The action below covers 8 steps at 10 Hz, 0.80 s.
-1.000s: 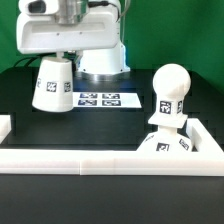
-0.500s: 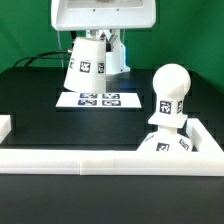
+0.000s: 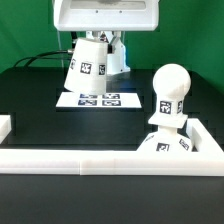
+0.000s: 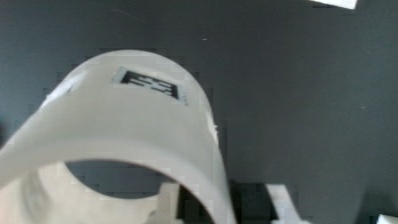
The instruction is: Assemble lamp
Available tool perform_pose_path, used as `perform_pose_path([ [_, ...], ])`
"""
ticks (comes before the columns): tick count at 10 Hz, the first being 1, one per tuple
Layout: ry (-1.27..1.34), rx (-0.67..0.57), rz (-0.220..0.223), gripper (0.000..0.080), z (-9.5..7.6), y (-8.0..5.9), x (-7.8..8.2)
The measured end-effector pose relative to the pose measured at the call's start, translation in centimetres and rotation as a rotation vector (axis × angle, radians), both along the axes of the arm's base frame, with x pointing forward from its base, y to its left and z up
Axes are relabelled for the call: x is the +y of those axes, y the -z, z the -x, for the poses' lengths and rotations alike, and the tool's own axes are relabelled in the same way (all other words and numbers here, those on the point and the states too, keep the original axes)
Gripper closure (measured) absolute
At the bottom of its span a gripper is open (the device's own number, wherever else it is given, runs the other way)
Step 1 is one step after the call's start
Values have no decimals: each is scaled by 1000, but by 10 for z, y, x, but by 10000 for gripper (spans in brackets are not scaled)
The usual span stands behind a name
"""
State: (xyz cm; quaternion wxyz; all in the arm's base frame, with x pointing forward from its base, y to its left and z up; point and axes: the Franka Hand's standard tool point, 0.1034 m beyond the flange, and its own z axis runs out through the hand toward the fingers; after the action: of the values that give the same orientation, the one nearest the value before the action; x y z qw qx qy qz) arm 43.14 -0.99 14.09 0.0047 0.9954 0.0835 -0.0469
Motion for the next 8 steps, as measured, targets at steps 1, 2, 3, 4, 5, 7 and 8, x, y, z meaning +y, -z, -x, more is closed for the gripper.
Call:
perform_pose_path([
  [1,6,27,-2,754,1,-4,10],
  [2,3,46,-12,754,-5,-14,25],
  [3,-1,45,-32,754,-14,-25,41],
  [4,8,37,-54,754,-22,-33,52],
  [5,2,30,-80,754,-31,-44,62],
  [7,-20,-7,-109,754,-54,-72,83],
  [8,-22,-25,-113,754,-65,-84,91],
])
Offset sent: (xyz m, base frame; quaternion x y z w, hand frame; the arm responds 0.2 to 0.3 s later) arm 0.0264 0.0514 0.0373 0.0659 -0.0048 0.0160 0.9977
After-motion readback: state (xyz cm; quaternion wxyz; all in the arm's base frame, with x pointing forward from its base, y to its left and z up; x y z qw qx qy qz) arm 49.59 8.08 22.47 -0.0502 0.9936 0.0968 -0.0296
